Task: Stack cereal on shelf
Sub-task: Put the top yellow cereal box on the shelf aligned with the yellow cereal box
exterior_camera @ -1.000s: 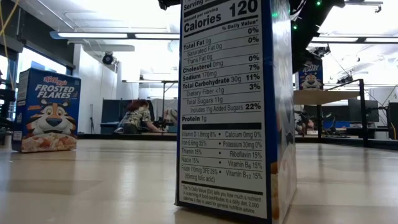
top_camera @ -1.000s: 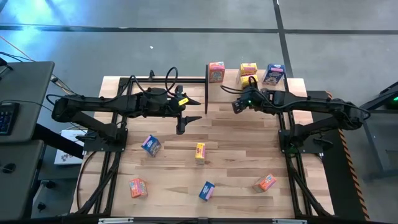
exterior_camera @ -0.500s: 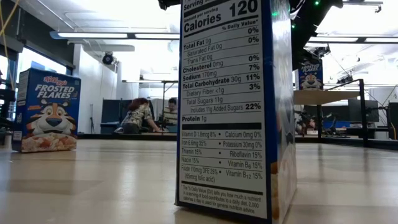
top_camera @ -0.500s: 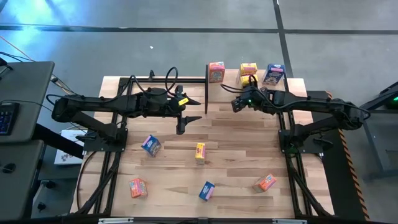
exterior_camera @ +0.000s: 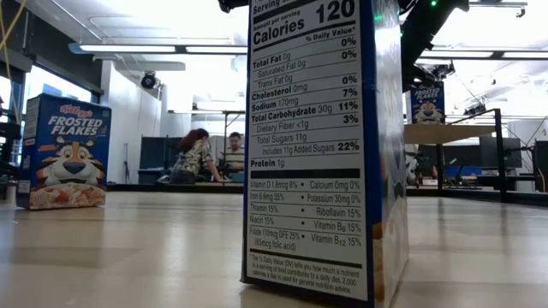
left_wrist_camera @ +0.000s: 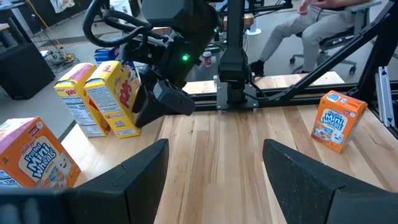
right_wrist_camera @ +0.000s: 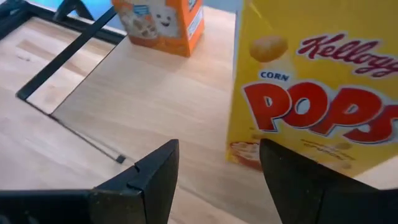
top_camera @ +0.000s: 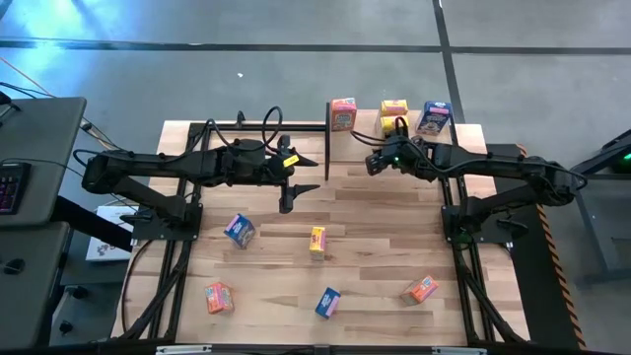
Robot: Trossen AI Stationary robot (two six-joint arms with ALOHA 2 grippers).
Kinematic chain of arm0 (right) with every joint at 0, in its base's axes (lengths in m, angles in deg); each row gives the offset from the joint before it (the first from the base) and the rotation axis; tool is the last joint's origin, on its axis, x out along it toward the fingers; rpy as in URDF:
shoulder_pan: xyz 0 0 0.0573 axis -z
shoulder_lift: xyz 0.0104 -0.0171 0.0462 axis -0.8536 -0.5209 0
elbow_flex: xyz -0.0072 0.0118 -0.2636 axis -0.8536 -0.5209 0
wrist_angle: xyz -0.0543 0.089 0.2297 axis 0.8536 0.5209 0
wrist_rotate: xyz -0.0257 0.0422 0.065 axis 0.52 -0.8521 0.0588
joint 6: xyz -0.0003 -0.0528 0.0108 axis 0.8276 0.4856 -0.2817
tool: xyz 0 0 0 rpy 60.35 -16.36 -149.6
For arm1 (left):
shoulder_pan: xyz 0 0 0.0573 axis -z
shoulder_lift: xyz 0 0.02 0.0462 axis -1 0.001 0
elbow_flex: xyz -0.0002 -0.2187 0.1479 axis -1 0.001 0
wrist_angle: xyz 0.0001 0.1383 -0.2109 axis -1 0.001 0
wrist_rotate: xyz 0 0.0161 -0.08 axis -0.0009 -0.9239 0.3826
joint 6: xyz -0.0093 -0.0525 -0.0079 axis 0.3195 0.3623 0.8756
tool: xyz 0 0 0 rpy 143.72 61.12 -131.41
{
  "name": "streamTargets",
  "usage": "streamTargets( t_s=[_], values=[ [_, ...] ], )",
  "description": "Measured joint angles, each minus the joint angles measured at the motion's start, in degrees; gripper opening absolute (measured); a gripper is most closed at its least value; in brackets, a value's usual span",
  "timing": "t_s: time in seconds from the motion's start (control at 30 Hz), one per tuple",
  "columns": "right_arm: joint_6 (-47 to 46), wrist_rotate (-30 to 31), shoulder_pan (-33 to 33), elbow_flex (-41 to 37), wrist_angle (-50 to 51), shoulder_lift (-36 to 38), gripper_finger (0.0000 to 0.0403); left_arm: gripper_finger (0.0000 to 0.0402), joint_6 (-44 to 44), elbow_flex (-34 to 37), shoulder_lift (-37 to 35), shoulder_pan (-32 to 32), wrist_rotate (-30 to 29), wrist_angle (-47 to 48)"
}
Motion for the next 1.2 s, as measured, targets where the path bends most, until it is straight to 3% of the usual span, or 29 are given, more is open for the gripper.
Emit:
streamTargets(
  t_s=[0.53,0.93,1.2],
  values=[
    [-0.05,-2.27,0.01,0.0,-0.16,-2.59,0.0217,0.0252,0.0,0.0,0.0,-0.02,0.0,0.0],
    [0.42,1.57,0.01,-0.02,-0.04,-4.94,0.0217,0.0252,-0.03,0.0,0.0,0.0,0.0,0.13],
    [1.4,-0.15,0.01,-0.02,-0.06,-4.94,0.0217,0.0252,-0.9,0.0,0.0,-0.01,0.0,0.16]
  ],
)
